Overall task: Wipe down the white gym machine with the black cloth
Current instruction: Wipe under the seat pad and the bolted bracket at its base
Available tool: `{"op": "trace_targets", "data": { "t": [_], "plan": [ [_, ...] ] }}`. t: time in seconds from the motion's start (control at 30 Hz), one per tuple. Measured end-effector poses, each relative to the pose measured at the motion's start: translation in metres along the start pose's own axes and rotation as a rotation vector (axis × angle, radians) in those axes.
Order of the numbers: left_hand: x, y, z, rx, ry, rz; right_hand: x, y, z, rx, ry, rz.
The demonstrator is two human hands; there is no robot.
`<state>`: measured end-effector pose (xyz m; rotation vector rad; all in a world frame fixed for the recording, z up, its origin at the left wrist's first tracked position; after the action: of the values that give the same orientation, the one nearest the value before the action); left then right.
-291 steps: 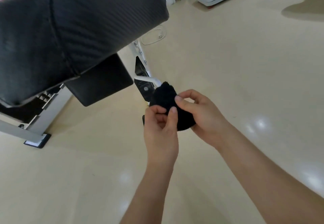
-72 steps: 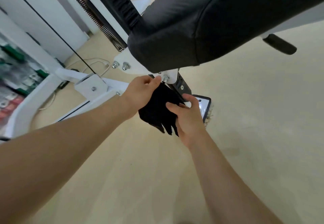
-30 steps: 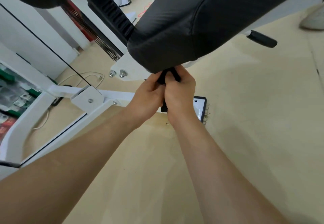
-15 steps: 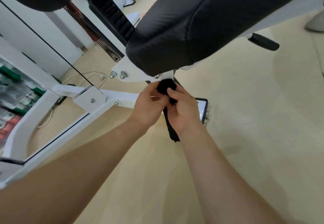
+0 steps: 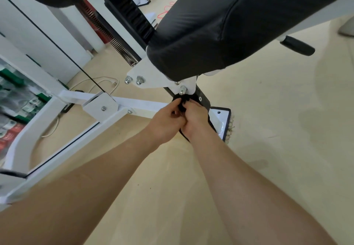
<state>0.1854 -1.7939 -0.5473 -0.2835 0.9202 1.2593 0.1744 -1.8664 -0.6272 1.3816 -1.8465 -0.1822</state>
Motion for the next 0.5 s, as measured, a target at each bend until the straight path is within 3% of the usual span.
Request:
{"op": "trace_targets", "data": {
  "t": [0.17, 0.33, 0.5],
  "plan": [
    [0.005, 0.0, 0.036, -0.219, 0.174, 0.035, -0.009, 0.031, -0.015, 0.176, -0.001, -0.044],
    [0.005, -0.011, 0.064, -0.291, 0.361, 0.056, -0.01, 0.056, -0.05, 0.433, -0.003, -0.04],
    [-0.017, -0.02, 0.11, -0.469, 0.716, 0.034, 0.002, 0.053, -0.058, 0.365, -0.04, 0.035]
  ]
}}
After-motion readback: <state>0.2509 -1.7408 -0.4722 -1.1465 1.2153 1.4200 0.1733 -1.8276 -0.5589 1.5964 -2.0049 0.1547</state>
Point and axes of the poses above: each hand's wrist, its own y-axis away from the middle knuckle, its own z-axis out of the back of the hand, x = y × z, the point moved 10 cm from there along -y, towards the middle knuckle, and after that the axes turned 5 degrees about z, right-handed, at the moved point
